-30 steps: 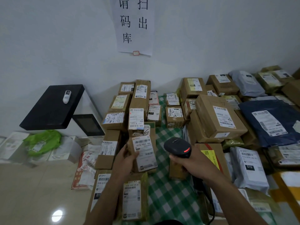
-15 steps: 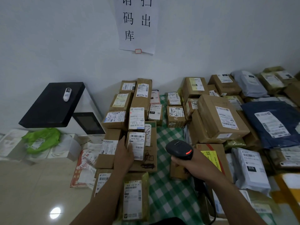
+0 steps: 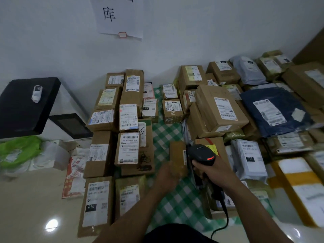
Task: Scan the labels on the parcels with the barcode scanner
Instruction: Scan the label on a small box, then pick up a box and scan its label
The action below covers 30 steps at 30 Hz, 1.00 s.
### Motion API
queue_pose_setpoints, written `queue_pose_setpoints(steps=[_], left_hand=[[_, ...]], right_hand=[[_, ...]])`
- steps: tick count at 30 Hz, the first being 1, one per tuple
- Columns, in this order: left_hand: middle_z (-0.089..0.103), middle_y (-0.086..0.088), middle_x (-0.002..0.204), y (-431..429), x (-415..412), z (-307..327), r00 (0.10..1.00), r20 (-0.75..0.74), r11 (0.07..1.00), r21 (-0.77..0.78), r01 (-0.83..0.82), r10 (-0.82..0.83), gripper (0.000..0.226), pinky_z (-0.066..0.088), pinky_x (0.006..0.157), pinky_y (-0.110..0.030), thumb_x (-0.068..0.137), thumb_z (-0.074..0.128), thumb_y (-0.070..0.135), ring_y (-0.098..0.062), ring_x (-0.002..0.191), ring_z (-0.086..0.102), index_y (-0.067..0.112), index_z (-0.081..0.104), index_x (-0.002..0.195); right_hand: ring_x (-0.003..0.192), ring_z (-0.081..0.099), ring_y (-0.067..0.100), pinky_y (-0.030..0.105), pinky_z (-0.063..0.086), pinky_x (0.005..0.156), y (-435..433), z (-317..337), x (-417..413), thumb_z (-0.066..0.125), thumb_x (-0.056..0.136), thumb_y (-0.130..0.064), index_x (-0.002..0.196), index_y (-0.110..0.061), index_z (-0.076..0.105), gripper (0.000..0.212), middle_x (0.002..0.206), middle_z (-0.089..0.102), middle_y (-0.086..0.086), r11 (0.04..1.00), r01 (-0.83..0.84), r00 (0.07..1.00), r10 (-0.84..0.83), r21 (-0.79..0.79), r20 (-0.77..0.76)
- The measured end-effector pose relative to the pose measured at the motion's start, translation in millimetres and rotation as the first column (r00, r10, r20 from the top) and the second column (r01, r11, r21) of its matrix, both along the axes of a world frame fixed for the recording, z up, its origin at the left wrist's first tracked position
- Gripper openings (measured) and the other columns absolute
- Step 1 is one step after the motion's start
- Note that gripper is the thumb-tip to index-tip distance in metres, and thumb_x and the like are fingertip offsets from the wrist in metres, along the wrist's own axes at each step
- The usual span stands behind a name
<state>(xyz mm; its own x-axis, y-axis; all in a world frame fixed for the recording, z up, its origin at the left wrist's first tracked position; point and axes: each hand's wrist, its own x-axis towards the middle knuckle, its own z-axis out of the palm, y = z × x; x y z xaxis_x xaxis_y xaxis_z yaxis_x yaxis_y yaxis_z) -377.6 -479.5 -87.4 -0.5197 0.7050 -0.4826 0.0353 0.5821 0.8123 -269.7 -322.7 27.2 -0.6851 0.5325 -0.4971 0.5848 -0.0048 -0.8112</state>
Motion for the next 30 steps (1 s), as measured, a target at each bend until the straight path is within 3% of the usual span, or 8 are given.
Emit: queue_pose_setpoints(steps=[2,9,12,15,19,23,27,30], left_hand=[[0.069,-0.003,0.114,15.2,1.6,-43.3,0.999,-0.035,0.998,-0.048,-0.031,0.030,0.043,0.056,0.095,-0.044,0.086,0.072,0.043,-0.017,0.101,0.066,0.011,0.068,0.116],[0.067,0.004,0.116,62.2,-19.1,-197.0,0.930,0.199,0.937,-0.228,-0.263,0.310,0.127,0.063,0.079,-0.044,0.021,0.086,0.086,-0.021,0.097,0.071,0.040,0.049,0.134],[0.066,-0.001,0.124,59.4,-16.7,-196.8,0.911,0.160,0.900,-0.291,-0.324,0.380,0.082,0.059,0.091,-0.044,0.061,0.078,0.076,-0.022,0.101,0.066,0.041,0.056,0.132],[0.060,-0.002,0.132,48.2,-1.0,-79.9,0.850,0.254,0.883,-0.222,-0.413,0.461,0.040,0.048,0.093,-0.030,0.097,0.064,0.015,-0.020,0.104,0.057,0.030,0.055,0.134],[0.060,-0.010,0.141,39.2,6.1,-77.9,0.782,0.290,0.834,-0.190,-0.519,0.552,0.052,0.051,0.093,-0.037,0.102,0.052,0.001,-0.023,0.111,0.058,0.019,0.049,0.150],[0.065,-0.004,0.134,31.8,9.5,-76.1,0.673,0.357,0.758,-0.212,-0.617,0.648,0.044,0.052,0.105,-0.047,0.100,0.047,-0.009,-0.024,0.116,0.062,0.026,0.064,0.120],[0.061,0.004,0.121,40.4,17.6,-67.3,0.661,0.441,0.786,-0.207,-0.583,0.607,0.029,0.049,0.104,-0.042,0.101,0.060,0.011,-0.020,0.113,0.058,0.030,0.056,0.123],[0.065,-0.002,0.134,53.8,25.7,-65.1,0.706,0.466,0.839,-0.179,-0.514,0.533,0.051,0.051,0.104,-0.045,0.093,0.070,0.018,-0.022,0.115,0.062,0.029,0.054,0.140]], right_hand=[[0.070,0.069,0.012,0.029,0.054,0.062,3.8,-3.7,7.8,0.080,0.091,-0.026,0.107,-0.030,0.071,0.018,0.082,0.078,0.000,1.000,0.029,1.000,-0.029,-0.002,0.009],[0.057,0.063,0.007,0.020,0.050,0.054,10.0,-9.5,28.3,0.078,0.093,-0.021,0.101,-0.020,0.073,0.009,0.071,0.072,-0.005,0.997,0.066,0.995,-0.064,-0.026,0.071],[0.057,0.062,0.008,0.024,0.049,0.056,9.7,-11.7,30.9,0.079,0.092,-0.023,0.100,-0.017,0.074,0.011,0.070,0.072,-0.004,0.999,0.042,0.995,-0.042,-0.005,0.094],[0.055,0.060,0.010,0.025,0.047,0.055,11.9,-14.6,32.5,0.078,0.093,-0.022,0.099,-0.017,0.073,0.009,0.064,0.068,-0.004,0.999,0.036,0.995,-0.033,-0.027,0.094],[0.059,0.062,0.013,0.021,0.050,0.054,11.4,-13.0,34.3,0.077,0.094,-0.021,0.102,-0.020,0.072,0.010,0.074,0.071,0.005,0.998,0.034,0.997,-0.030,-0.056,0.068],[0.062,0.063,0.016,0.024,0.050,0.057,12.9,-11.2,36.1,0.077,0.094,-0.023,0.102,-0.014,0.072,0.013,0.086,0.073,0.019,0.997,0.032,0.998,-0.029,-0.065,0.058],[0.065,0.064,0.016,0.026,0.051,0.061,13.8,-11.7,37.5,0.076,0.094,-0.026,0.099,-0.013,0.072,0.015,0.094,0.073,0.025,0.999,0.011,0.998,-0.008,-0.044,0.067],[0.066,0.067,0.011,0.023,0.053,0.061,13.1,-9.3,39.4,0.077,0.093,-0.026,0.095,-0.018,0.072,0.009,0.094,0.075,0.022,0.999,0.014,0.998,-0.012,-0.031,0.059]])
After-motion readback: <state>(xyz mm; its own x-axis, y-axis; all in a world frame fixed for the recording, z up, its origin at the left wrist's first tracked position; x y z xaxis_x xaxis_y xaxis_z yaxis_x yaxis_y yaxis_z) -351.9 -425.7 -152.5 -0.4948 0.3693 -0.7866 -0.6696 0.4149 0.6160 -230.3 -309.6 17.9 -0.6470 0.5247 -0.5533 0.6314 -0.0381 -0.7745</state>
